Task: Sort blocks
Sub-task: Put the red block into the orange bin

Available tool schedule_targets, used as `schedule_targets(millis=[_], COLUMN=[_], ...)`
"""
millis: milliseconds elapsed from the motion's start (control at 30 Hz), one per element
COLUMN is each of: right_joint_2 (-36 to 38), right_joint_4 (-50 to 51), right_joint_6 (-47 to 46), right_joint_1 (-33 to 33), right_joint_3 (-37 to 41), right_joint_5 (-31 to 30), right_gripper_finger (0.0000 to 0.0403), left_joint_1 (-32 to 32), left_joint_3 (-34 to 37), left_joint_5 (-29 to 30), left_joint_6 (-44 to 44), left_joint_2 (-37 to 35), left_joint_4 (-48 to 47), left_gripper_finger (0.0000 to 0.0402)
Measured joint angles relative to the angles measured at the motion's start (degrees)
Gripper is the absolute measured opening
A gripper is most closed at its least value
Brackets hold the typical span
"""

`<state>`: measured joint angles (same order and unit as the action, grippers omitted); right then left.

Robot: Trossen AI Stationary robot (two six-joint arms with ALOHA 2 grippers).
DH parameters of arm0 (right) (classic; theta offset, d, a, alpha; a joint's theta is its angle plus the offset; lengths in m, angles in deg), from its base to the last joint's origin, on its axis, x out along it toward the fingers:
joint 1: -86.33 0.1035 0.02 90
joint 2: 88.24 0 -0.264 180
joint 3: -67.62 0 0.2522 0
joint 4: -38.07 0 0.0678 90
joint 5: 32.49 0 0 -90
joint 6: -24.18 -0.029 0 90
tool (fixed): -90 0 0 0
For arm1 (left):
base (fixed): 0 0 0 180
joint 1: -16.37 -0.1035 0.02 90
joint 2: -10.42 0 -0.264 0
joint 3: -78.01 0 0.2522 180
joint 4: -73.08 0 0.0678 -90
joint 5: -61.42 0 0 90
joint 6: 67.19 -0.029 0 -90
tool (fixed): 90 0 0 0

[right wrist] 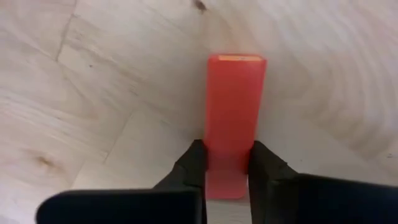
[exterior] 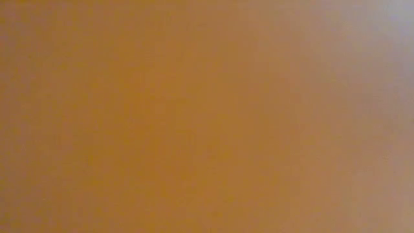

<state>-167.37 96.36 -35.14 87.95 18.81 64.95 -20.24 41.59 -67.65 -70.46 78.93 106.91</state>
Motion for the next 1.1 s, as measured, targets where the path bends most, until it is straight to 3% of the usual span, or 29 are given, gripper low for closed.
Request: schedule_targets(millis=[333, 467, 600, 800, 1100], right_joint_2=[-0.26, -0.21, -0.17, -0.2, -0.2], right_joint_4=[-1.33, -3.49, -16.01, -36.09, -47.09], right_joint_6=[8.97, 13.95, 22.63, 33.35, 40.04], right_joint_1=[0.03, 0.01, -0.51, -1.31, -1.31], right_joint_3=[-9.55, -13.59, -15.05, -15.03, -15.03], right_joint_5=[-6.38, -11.86, -15.37, -15.32, -15.22], right_gripper_finger=[0.0031, 0.0031, 0.0035, 0.0035, 0.0035], left_joint_1=[2.82, 4.68, 6.49, 10.87, 14.06], left_joint_3=[0.0, 0.0, 0.0, -1.02, -6.62], left_joint_5=[-0.06, -0.09, -0.09, 1.7, 2.9], left_joint_6=[1.54, 1.7, 5.01, 19.92, 21.0], left_joint_2=[0.0, 0.38, 3.23, 13.56, 24.27], left_joint_4=[2.7, 3.28, 9.47, 28.32, 32.29], left_gripper_finger=[0.0191, 0.0191, 0.0191, 0.0191, 0.0191])
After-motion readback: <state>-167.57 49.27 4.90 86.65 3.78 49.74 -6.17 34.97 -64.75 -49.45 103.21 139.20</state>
